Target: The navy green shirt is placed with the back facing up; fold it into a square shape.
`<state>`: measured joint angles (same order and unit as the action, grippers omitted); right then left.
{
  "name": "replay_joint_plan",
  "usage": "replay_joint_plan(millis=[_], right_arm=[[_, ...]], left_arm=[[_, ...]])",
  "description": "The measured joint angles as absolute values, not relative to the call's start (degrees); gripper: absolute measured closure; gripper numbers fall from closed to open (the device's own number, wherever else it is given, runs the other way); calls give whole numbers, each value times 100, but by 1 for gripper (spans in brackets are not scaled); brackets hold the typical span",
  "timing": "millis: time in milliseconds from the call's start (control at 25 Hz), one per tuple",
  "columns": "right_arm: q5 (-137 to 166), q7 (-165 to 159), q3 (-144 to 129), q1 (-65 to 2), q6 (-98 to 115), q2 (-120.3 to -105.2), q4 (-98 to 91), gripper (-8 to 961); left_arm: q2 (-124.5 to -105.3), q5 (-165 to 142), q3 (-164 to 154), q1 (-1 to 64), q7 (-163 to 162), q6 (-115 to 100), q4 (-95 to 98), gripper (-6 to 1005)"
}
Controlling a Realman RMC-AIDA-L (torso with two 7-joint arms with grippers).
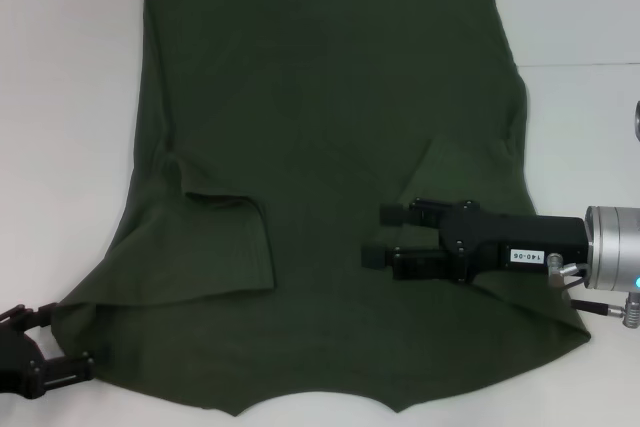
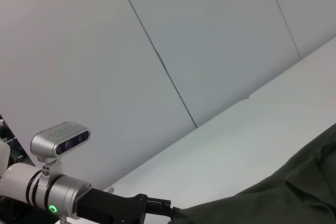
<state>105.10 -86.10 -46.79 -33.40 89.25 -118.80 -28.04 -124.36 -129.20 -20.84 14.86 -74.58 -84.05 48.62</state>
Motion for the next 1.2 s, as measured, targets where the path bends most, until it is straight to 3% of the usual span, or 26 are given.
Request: replay_joint_plan(millis=[640,1080,1200], right_arm=[[10511,-8613,-4598,-3322,8971,-11899,-2792,57],[10452,-8613,-4595,-3316,9027,-11899,-2804,63],[10439,-8613,-4597,-3314,9039,-11899,-2804,64]], left_arm=[[-12418,-12973,-2111,1555,-7465,-8528,4860,106],[-12419,-13052,-2109,1606,-7470,-8534,4878,576],[-12419,-13052,-2109,1625,-7470,-8535,4878,639]])
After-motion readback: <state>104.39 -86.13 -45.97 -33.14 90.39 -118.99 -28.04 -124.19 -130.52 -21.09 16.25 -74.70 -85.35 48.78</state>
